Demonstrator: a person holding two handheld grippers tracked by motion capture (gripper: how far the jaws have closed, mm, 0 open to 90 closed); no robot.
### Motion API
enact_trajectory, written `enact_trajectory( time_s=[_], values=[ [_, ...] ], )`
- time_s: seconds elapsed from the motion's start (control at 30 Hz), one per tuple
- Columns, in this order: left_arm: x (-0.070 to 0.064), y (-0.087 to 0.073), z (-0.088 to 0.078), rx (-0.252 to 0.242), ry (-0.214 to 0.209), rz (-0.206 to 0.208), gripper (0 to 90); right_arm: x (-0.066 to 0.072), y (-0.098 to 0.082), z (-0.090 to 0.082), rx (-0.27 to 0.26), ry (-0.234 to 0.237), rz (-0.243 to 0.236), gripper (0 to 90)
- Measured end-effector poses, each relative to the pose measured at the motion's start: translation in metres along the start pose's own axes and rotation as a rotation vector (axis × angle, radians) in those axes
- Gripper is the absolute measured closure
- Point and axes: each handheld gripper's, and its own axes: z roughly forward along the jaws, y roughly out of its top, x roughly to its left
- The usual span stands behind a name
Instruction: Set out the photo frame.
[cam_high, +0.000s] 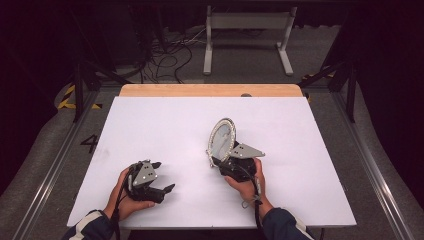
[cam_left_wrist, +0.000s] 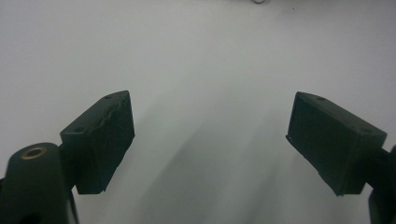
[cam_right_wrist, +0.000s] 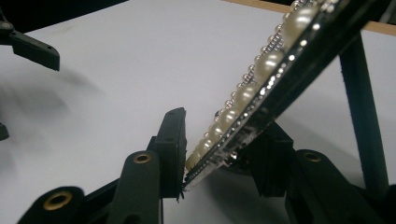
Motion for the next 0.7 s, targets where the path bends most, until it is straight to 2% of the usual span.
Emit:
enact_trajectory(
  time_s=[0.03, 0.13, 0.23, 0.33, 0.5, 0.7],
  values=[
    [0.000, 0.003, 0.001, -0.004, 0.006, 0.010, 15.1, -0.001, 0.000, -0.001, 0.009, 0.012, 0.000, 62.0],
    [0.003, 0.007, 0.003, -0.017, 0.000, -0.007, 15.4, -0.005, -0.001, -0.003, 0.024, 0.037, -0.005, 62.9],
    [0.005, 0.012, 0.009, -0.011, -0.011, -0.005, 17.8, -0.007, 0.000, -0.005, 0.035, 0.052, -0.008, 63.6],
    [0.006, 0.017, 0.014, -0.011, -0.022, 0.007, 18.0, -0.008, -0.001, -0.006, 0.038, 0.061, -0.010, 63.9],
    [0.007, 0.031, 0.034, -0.005, -0.034, 0.033, 17.3, -0.009, -0.003, -0.010, 0.034, 0.065, -0.022, 65.7],
    [0.002, 0.043, 0.047, 0.009, -0.055, 0.063, 17.1, -0.011, -0.005, -0.014, 0.035, 0.076, -0.028, 68.1]
  ],
)
